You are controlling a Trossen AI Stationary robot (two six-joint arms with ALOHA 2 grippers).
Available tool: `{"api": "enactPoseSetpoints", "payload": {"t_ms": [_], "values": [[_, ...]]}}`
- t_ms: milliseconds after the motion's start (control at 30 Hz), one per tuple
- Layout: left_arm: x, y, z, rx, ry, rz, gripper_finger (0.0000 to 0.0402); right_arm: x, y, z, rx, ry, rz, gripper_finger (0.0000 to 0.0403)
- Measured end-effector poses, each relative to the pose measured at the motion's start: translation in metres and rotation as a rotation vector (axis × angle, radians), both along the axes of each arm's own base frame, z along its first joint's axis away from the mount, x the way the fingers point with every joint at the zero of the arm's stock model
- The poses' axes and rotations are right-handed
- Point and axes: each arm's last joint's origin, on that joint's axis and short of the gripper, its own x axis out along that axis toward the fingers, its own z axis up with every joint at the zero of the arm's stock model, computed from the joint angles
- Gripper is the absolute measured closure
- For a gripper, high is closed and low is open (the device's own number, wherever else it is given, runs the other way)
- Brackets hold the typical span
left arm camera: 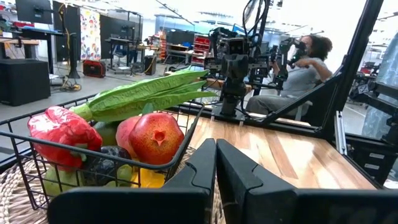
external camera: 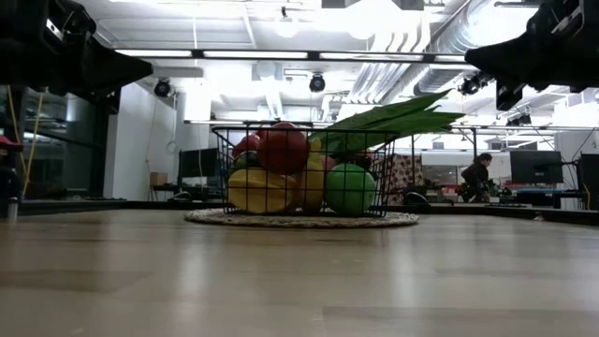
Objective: Build produce basket
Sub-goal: Return to Home Position
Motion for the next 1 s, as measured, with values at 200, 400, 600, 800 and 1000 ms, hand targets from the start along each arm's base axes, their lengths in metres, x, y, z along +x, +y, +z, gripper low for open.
{"api": "enactPoseSetpoints", "payload": {"t_ms": [200, 400, 600, 800, 1000], "values": [[0.0, 0.0, 0.0, 0.0, 0.0, 0.0, 0.0398, 0.001, 0.001, -0.015, -0.023, 0.155, -0.002, 0.0403], [0.0, 0.0, 0.0, 0.0, 0.0, 0.0, 0.0398, 0.001, 0.001, -0.017, -0.055, 0.178, -0.03, 0.0403], [0.0, 0.0, 0.0, 0.0, 0.0, 0.0, 0.0398, 0.001, 0.0, -0.018, -0.066, 0.193, -0.043, 0.0403], [0.0, 0.0, 0.0, 0.0, 0.0, 0.0, 0.0398, 0.001, 0.0, -0.018, -0.054, 0.193, -0.047, 0.0403], [0.0, 0.0, 0.0, 0.0, 0.0, 0.0, 0.0398, 0.001, 0.0, -0.018, -0.042, 0.192, -0.045, 0.0403]]}}
